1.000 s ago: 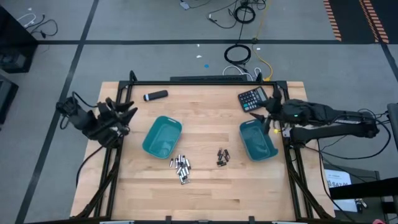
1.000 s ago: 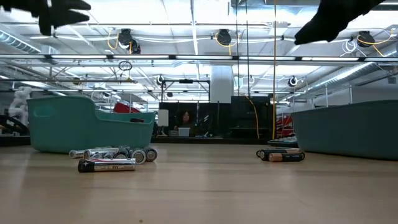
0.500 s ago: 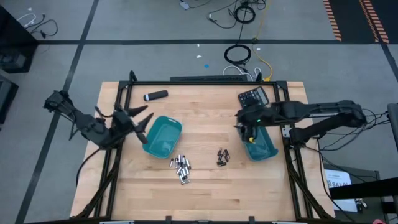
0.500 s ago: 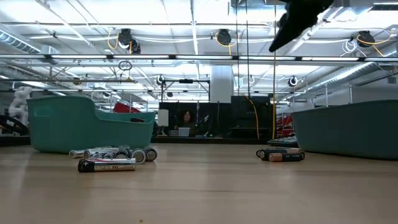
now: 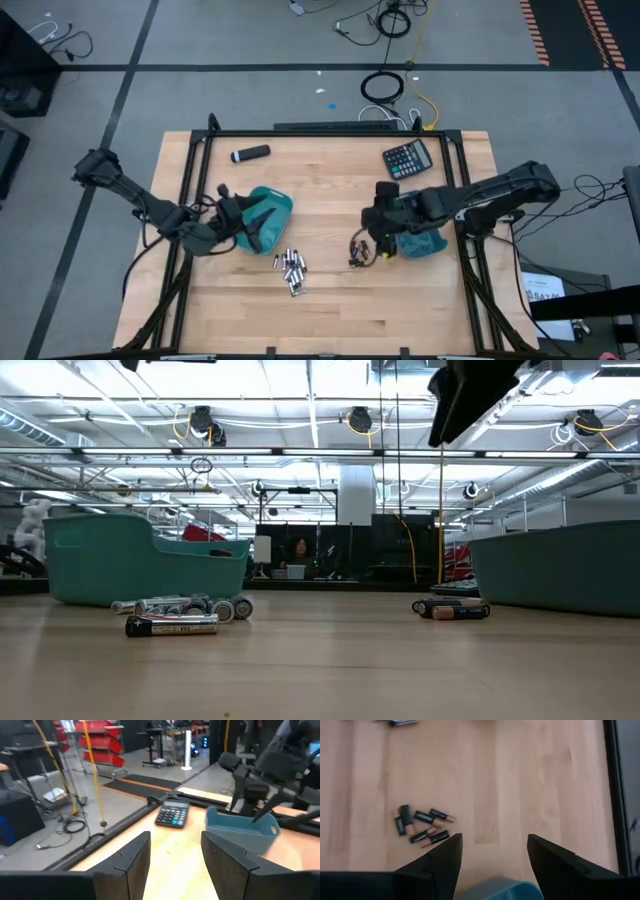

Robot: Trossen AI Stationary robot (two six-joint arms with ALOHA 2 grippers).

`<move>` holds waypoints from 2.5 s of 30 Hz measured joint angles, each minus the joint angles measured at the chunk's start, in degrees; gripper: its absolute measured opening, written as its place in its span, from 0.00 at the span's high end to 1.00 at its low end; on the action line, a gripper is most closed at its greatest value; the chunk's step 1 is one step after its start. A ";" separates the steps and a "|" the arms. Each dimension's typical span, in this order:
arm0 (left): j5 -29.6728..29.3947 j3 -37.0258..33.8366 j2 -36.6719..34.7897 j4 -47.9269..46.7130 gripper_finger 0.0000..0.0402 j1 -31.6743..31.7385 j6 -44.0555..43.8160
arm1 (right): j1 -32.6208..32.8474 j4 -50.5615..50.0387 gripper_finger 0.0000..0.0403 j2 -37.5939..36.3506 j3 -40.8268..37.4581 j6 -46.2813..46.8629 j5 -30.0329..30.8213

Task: Sort batteries
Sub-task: Put the black battery into the blue bin

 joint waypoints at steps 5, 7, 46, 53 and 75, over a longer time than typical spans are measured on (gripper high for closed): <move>1.34 2.22 4.30 0.15 0.54 -0.04 -0.19 | 5.89 1.65 0.47 0.07 0.04 -8.66 -0.14; 1.31 2.42 5.72 0.18 0.54 -0.02 -0.56 | 7.23 2.32 0.47 1.19 0.09 -8.89 -1.62; 16.58 2.42 12.16 -8.12 0.54 -3.21 -7.92 | 1.85 10.74 0.62 25.80 0.17 -13.53 -17.04; 15.65 2.42 12.17 -8.20 0.54 -5.16 -9.15 | 3.02 13.97 0.64 25.80 0.15 -12.58 -17.94; 15.41 2.39 12.17 -8.66 0.54 -5.31 -10.62 | 6.90 18.62 0.65 26.06 -4.61 -11.23 -11.92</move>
